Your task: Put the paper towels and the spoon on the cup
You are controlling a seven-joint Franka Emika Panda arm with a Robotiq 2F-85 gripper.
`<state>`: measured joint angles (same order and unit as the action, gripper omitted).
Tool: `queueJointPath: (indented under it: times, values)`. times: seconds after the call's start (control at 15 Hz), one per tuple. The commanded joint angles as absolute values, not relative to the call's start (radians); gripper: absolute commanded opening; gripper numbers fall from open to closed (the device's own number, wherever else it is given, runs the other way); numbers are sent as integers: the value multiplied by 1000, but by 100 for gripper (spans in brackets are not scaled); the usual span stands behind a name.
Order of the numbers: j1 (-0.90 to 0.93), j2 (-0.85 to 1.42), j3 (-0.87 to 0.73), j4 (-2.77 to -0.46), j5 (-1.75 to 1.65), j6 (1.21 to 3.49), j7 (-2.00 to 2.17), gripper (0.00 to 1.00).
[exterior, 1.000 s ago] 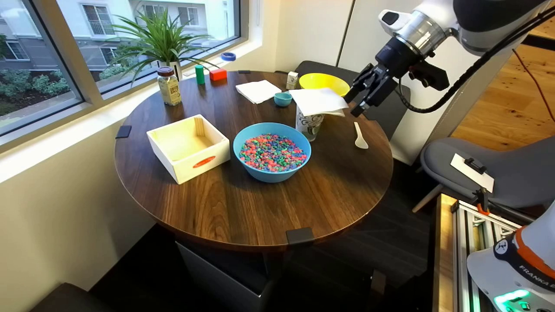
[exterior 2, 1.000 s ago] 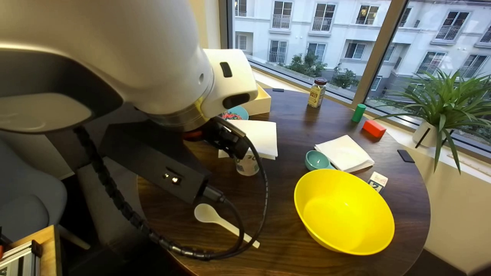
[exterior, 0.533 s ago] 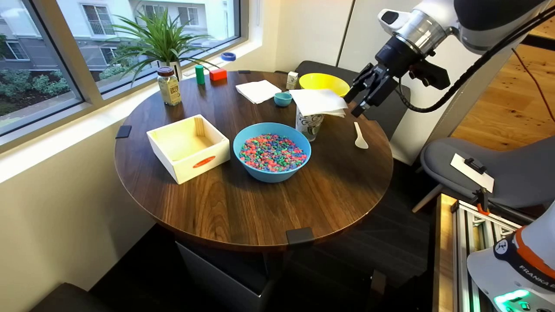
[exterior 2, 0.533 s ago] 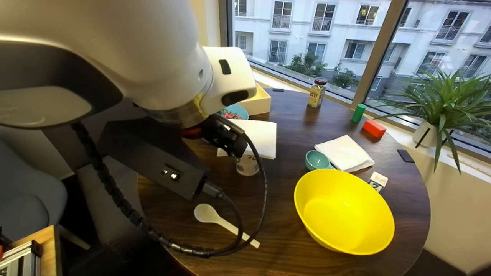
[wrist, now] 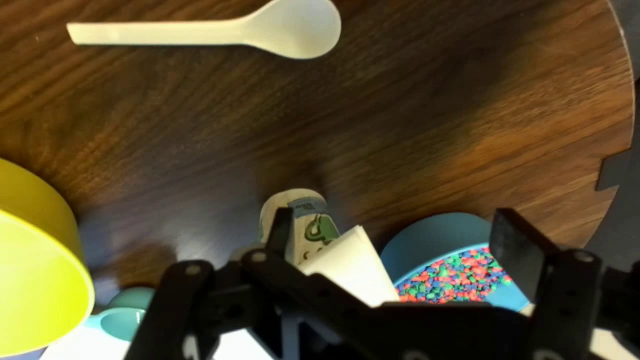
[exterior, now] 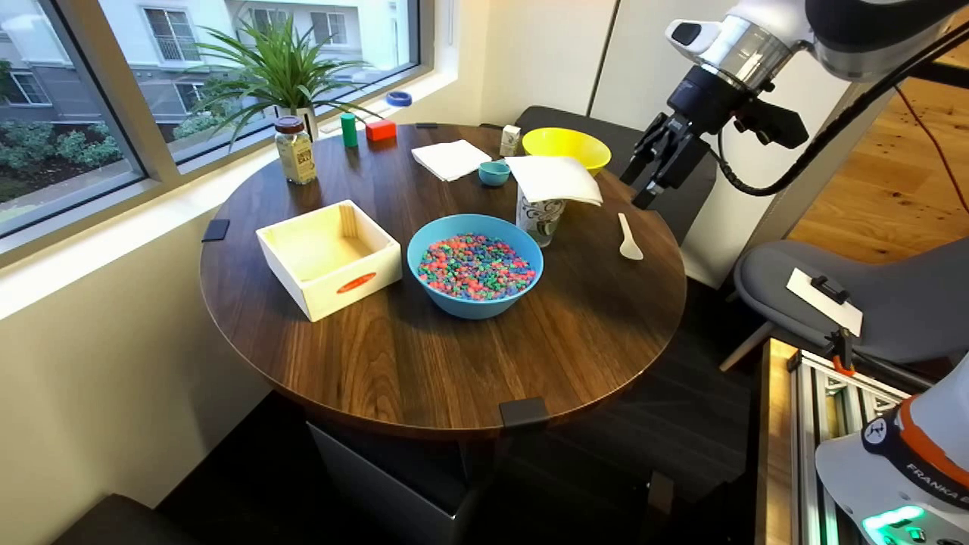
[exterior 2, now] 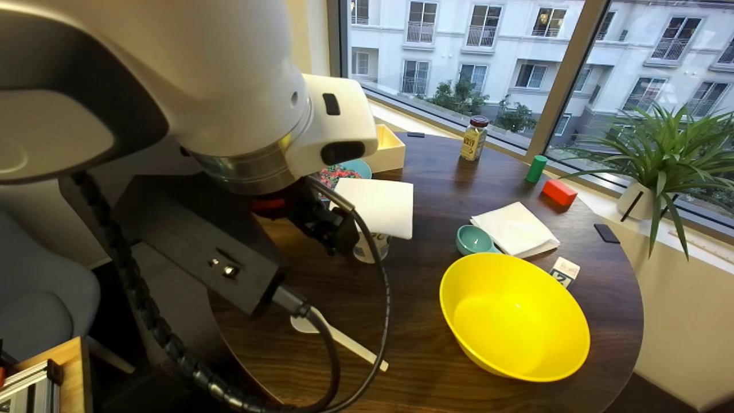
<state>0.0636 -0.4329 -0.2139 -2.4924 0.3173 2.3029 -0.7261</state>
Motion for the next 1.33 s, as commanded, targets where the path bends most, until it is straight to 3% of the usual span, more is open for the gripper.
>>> queueJointPath:
  times: [0.0, 0.67, 1.27]
  values:
    - [20, -484, -192, -2503, 273, 2208, -601, 100]
    - [22, -482, -212, -2491, 283, 2190, -530, 100]
    - [-133, -418, -143, -2502, 132, 2272, -86, 100]
